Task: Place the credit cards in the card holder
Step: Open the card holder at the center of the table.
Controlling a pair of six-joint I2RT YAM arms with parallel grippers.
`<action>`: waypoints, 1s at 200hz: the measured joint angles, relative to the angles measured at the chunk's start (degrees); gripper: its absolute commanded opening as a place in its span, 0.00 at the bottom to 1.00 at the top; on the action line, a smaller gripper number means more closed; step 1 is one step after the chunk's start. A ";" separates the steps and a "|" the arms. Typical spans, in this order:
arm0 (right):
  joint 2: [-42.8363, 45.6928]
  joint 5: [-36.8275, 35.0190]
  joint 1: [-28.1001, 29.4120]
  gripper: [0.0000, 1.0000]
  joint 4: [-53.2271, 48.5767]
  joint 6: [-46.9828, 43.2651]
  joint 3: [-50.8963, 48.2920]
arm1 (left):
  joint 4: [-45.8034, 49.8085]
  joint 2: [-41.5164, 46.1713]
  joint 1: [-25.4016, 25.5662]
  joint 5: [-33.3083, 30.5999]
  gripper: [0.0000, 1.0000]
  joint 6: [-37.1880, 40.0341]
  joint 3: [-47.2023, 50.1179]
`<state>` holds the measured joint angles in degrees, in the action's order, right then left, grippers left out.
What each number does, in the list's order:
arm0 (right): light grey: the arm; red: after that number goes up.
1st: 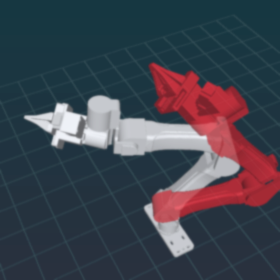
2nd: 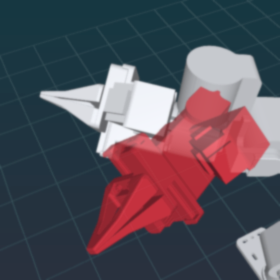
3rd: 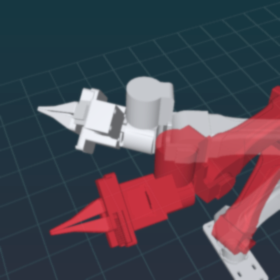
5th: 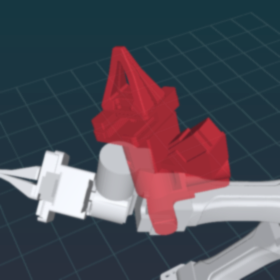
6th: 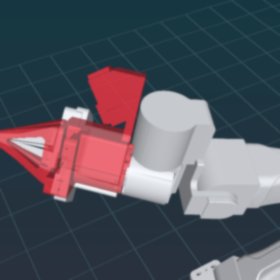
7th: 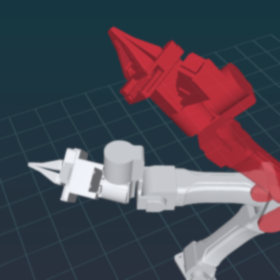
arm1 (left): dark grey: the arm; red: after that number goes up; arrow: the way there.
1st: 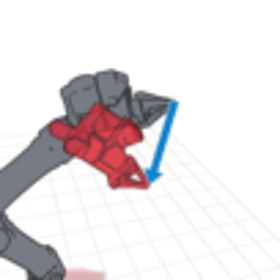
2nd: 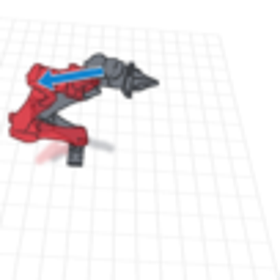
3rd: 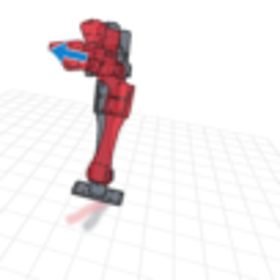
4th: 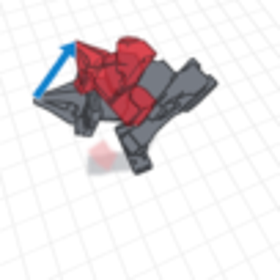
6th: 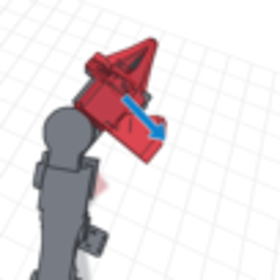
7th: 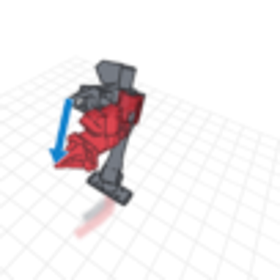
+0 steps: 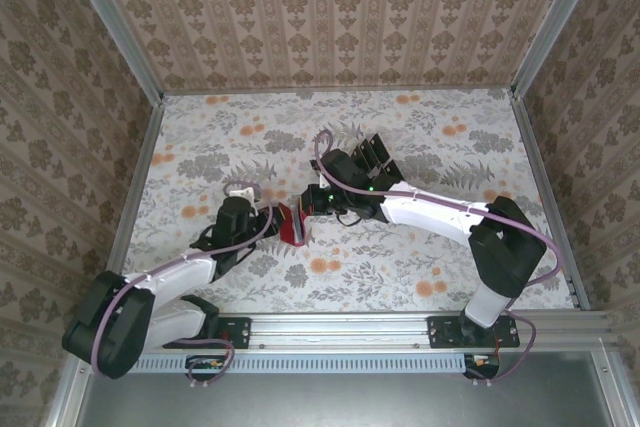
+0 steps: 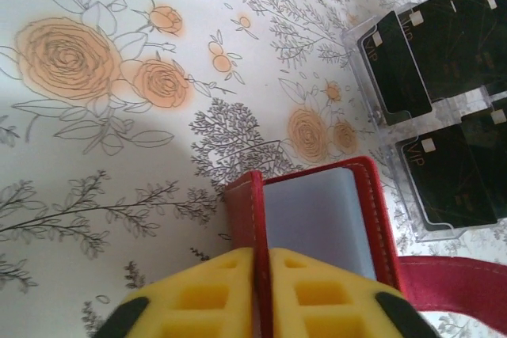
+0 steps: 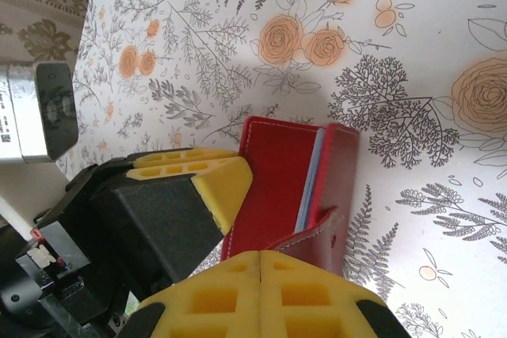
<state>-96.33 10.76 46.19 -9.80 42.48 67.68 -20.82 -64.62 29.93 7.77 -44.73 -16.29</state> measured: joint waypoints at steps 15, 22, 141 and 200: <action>0.52 -0.42 -0.37 0.00 0.57 0.00 -0.96 | 0.87 1.53 -0.02 -1.14 0.09 0.11 0.83; 0.74 -0.68 -0.57 0.00 0.79 -0.02 -1.57 | 1.42 2.29 -0.02 -1.70 0.09 0.24 1.14; 0.33 -6.05 -2.56 0.00 8.04 1.75 -15.37 | 4.52 -3.82 -5.53 -6.05 0.24 7.52 0.28; -0.61 -6.05 -2.56 0.33 9.66 3.06 -15.85 | 9.84 -6.60 -7.26 -6.51 0.57 11.47 -5.22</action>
<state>-96.95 4.71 43.64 -0.14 45.54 51.83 -10.98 -71.22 22.68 1.26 -33.26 -21.52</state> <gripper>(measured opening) 0.272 0.511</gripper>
